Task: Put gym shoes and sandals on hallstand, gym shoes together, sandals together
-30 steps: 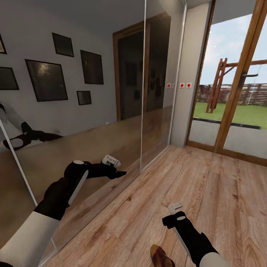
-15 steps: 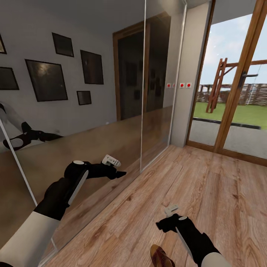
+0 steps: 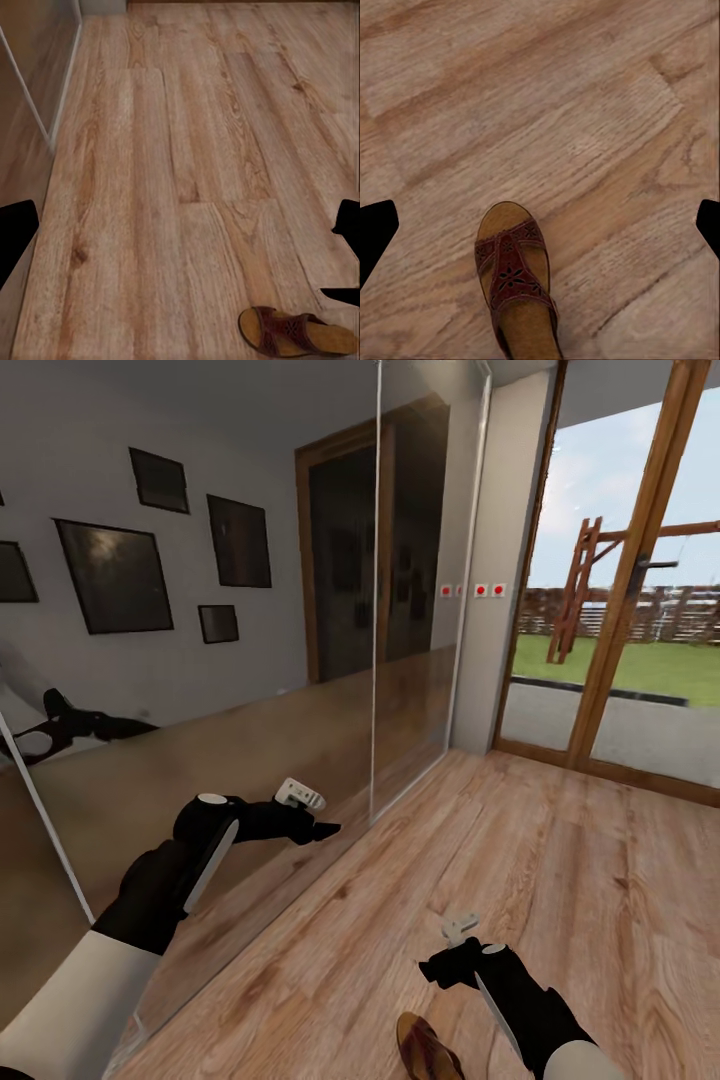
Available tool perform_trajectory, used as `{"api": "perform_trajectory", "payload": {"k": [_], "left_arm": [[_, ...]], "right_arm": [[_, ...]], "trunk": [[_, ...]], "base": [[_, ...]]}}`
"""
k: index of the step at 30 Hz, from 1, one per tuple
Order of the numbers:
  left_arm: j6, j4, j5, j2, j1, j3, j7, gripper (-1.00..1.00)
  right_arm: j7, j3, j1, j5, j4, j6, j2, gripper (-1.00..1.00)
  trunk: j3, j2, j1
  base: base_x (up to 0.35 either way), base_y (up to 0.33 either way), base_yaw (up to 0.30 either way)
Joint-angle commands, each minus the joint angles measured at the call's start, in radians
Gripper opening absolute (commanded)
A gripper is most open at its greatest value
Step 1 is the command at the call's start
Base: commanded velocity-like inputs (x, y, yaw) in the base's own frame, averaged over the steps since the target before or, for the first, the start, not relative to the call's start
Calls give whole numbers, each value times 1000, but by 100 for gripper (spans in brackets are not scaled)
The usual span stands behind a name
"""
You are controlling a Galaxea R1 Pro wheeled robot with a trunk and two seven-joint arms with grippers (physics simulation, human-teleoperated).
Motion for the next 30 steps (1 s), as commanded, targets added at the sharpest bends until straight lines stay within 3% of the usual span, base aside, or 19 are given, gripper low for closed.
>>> {"api": "perform_trajectory", "payload": {"k": [1,7,30], "left_arm": [[8,-1,5,1,-1,-1,2,100],[7,-1,5,2,-1,0,2,100],[7,0,5,2,2,0,2,100]], "right_arm": [[6,0,0,11,-1,4,0,100],[2,0,-1,11,-2,4,0,100],[0,0,0,11,-1,4,0,100]], "trunk": [[-1,-1,-1],[-1,-1,-1],[-1,-1,-1]], "base": [[-161,-137,-253],[-51,-44,-168],[0,0,-11]]}}
